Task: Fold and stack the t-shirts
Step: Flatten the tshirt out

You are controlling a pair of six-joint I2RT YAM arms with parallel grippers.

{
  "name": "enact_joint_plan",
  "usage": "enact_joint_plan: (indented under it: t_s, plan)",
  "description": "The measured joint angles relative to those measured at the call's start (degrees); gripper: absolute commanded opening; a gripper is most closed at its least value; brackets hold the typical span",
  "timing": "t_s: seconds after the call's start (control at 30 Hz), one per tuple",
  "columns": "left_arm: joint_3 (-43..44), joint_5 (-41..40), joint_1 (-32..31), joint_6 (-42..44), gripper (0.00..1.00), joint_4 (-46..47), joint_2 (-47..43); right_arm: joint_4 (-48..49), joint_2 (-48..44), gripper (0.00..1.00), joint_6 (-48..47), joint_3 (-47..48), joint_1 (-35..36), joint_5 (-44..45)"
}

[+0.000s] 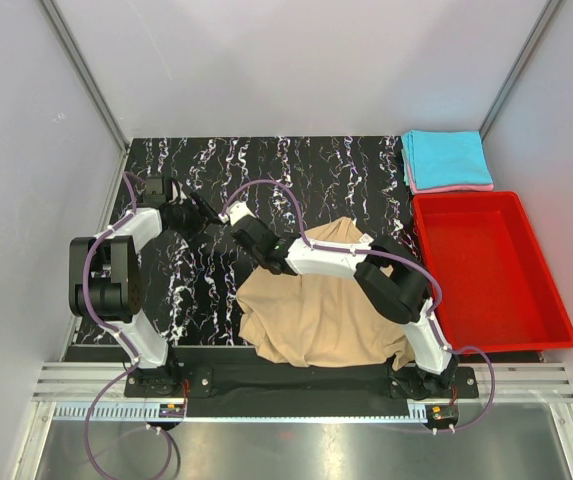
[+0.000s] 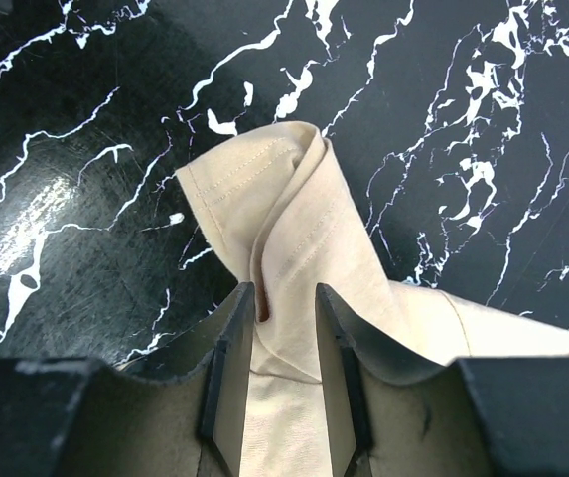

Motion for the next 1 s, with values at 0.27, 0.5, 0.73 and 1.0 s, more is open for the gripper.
enact_joint_plan:
  t_s: [0.27,0.5,0.73,1.0]
  plan:
    - [0.0,0.1,0.0,0.0,0.68,0.0,0.0,-0.4,0.0,0.38,0.7,0.0,0.0,-1.2]
    - [-0.1,0.3,0.0,-0.1,0.68,0.1,0.0,-0.5,0.0,0.27,0.9,0.0,0.0,-1.6]
    - [-0.1,0.3,0.0,-0.1,0.68,0.2,0.0,-0.6,0.0,0.0,1.0,0.0,0.0,-1.6]
    - [0.6,-2.8,-4.2,3.0,0.67,-3.5,-0.3,-6.7,-3.3,0.0,0.6,0.0,-1.7,-1.6]
